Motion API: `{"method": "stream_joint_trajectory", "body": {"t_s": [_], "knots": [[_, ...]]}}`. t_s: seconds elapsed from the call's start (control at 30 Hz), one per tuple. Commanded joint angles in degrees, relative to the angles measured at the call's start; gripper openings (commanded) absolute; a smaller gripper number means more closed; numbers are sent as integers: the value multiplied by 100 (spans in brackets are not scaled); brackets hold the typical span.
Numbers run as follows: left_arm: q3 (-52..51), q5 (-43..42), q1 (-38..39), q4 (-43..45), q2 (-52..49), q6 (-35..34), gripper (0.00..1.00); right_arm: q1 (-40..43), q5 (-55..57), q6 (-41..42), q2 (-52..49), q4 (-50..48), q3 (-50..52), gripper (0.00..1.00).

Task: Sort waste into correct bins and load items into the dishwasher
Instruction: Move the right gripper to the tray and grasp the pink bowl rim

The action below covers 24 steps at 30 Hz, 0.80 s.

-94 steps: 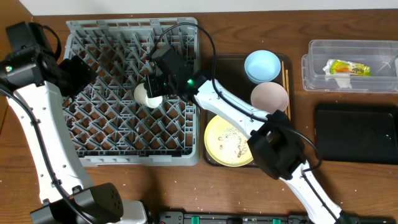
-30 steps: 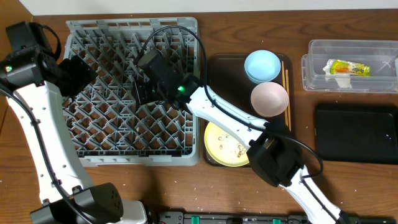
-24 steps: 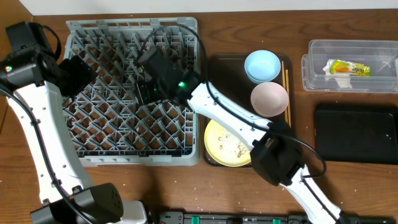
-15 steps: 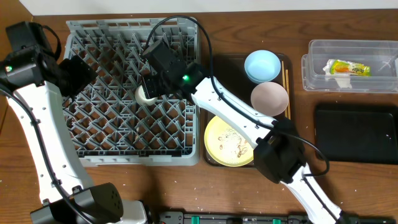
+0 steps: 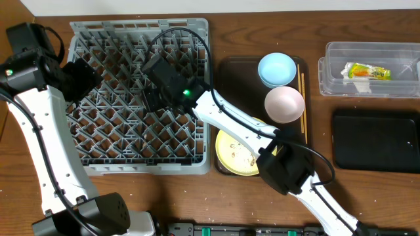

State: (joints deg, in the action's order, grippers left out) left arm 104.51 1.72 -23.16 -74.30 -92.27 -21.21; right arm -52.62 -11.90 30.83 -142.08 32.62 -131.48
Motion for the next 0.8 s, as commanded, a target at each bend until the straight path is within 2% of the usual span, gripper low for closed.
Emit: {"method": "stream_joint_trajectory", "body": {"t_s": [0.0, 0.23, 0.4, 0.47, 0.57, 0.73, 0.77], "knots": [[46, 48, -20, -4, -15, -52, 98, -61, -343, -297, -107, -315, 44, 8], [46, 48, -20, -4, -15, -52, 98, 46, -435, -481, 24, -96, 22, 5], [46, 48, -20, -4, -15, -52, 98, 184, 350, -522, 546, 494, 22, 9], [46, 48, -20, -4, -15, -52, 98, 289, 800, -518, 824, 866, 22, 24], [46, 48, -20, -4, -15, -52, 98, 544, 1113, -503, 1211, 1432, 22, 40], [46, 48, -20, -4, -15, -52, 98, 1209, 1141, -455, 1919, 2448, 22, 60], [46, 48, -20, -4, -15, -52, 98, 1351, 1141, -457, 2050, 2614, 22, 67]]}}
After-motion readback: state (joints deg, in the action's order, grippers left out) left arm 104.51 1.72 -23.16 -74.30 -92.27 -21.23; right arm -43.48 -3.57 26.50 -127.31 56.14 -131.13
